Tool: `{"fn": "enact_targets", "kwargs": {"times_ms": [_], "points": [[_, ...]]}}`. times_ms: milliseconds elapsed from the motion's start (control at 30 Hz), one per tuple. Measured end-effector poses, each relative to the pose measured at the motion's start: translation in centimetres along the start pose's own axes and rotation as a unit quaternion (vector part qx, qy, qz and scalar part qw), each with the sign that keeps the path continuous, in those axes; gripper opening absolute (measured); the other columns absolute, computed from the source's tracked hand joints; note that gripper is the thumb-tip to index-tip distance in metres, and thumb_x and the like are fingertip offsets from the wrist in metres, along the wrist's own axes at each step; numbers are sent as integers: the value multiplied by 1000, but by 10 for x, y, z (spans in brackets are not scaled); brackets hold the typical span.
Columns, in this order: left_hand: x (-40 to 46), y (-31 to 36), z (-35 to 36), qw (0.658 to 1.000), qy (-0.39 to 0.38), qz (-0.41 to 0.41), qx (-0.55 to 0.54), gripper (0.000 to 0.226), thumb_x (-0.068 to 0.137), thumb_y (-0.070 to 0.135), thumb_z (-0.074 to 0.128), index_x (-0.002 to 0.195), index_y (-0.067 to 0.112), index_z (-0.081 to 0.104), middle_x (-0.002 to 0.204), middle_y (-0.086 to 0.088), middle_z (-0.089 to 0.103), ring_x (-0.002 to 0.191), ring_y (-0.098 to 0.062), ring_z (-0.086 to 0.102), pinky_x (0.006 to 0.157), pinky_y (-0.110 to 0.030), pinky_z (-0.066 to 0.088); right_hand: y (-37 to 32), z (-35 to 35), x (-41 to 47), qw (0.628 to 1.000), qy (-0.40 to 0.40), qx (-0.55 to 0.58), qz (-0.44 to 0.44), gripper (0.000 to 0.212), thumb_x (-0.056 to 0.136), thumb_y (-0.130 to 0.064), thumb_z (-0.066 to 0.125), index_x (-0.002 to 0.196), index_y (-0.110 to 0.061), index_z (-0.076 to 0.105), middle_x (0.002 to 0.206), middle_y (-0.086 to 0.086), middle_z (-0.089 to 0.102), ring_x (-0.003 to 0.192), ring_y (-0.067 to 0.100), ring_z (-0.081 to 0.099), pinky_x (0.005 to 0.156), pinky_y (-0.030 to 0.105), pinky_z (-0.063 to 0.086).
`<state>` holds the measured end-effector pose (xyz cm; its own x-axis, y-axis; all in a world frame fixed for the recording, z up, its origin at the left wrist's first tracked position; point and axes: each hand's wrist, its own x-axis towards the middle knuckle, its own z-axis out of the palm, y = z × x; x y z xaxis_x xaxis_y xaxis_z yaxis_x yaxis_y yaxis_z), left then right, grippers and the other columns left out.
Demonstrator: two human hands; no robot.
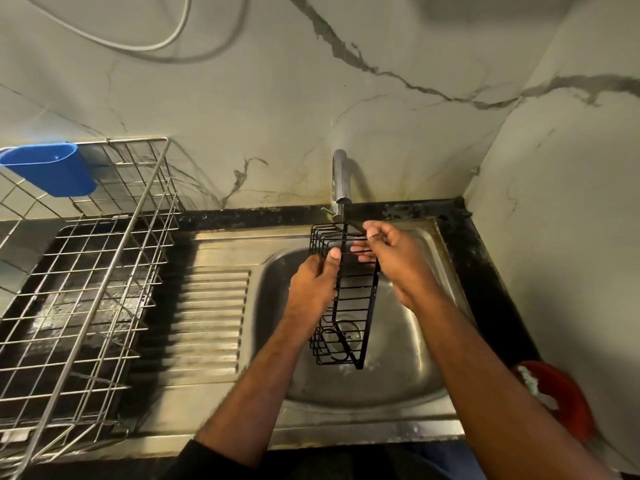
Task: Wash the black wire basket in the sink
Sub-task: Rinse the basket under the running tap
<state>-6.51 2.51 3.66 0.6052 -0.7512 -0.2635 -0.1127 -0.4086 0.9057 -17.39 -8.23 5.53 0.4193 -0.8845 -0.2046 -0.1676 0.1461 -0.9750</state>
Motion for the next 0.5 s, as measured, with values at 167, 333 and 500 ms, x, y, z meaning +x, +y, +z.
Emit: {"fn": "enact_targets", "kwargs": {"times_ms": [167,333,500], "points": [[-5,8,-2,995,-41,-45,-73,32,106,43,49,112,14,61,88,2,65,72,-9,61,60,-25,41,3,0,8,997,4,-71,-34,27,106,-21,47,129,-20,60,106,-2,73,98,11,69,89,28,54],[-4,6,-5,994,-41,-56,-88,23,107,34,50,118,18,61,101,3,70,80,-7,61,62,-25,43,0,6,17,994,-12,-95,-54,25,105,-18,48,124,-14,63,106,0,72,90,8,70,76,20,54],[1,5,-7,993,-32,-48,-99,19,107,22,50,121,17,61,102,6,70,78,-4,60,66,-24,48,1,12,35,997,-25,-72,-33,20,103,-17,52,117,-12,65,104,7,74,90,14,74,75,23,57]]}}
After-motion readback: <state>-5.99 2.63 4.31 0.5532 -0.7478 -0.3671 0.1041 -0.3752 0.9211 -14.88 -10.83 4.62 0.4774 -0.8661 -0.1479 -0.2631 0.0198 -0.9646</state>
